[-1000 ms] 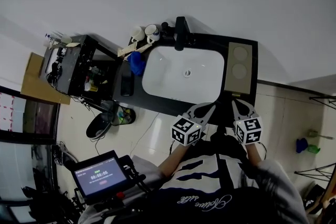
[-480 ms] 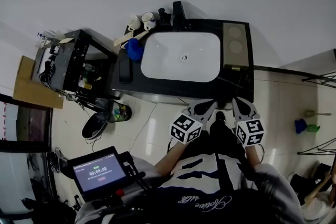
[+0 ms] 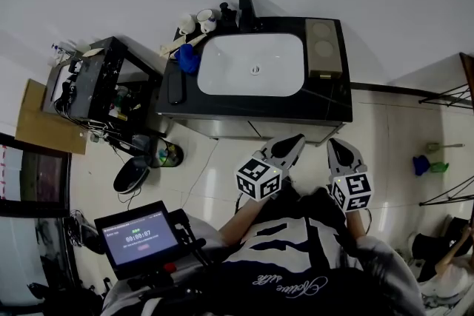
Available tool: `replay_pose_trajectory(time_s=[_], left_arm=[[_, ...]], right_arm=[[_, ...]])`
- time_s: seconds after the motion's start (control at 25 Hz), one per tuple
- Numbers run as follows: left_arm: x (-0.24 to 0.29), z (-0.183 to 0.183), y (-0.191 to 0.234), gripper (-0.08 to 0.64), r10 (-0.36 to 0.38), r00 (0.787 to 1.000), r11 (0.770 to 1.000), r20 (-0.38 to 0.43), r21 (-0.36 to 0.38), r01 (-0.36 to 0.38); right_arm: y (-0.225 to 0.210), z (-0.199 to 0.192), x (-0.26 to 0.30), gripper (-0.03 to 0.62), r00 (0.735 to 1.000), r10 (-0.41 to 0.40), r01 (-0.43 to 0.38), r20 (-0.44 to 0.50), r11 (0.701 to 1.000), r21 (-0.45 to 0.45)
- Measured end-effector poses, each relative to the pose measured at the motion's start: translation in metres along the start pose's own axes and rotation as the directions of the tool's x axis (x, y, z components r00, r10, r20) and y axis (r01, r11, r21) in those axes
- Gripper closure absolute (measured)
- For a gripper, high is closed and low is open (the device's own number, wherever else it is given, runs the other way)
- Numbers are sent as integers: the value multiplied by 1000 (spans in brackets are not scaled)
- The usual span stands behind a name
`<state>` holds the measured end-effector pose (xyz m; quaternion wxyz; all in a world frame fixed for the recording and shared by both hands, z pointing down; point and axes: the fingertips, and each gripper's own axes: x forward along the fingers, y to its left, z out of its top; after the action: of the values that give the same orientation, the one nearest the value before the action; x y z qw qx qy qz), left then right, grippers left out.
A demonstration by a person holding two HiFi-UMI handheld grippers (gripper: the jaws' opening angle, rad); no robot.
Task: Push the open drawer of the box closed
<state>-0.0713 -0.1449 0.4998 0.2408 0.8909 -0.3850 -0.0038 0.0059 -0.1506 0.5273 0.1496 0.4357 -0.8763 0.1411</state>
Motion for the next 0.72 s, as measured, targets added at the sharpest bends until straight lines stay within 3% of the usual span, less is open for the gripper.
replay_pose_trajectory(time_s=[0.16, 0.4, 0.72], left_arm=[[-9, 5, -25, 560, 39, 999, 999, 31, 35, -40], [-13, -11, -68, 560, 108, 993, 993, 53, 32, -110], [7, -86, -190, 560, 24, 1000, 999, -6, 28, -24]], right_arm=[[4, 5, -28, 595, 998, 40, -42, 50, 998, 36], [8, 2, -84, 595, 995, 84, -84, 53, 996, -1], [-7, -33, -175, 595, 988, 145, -146, 50, 989, 11]])
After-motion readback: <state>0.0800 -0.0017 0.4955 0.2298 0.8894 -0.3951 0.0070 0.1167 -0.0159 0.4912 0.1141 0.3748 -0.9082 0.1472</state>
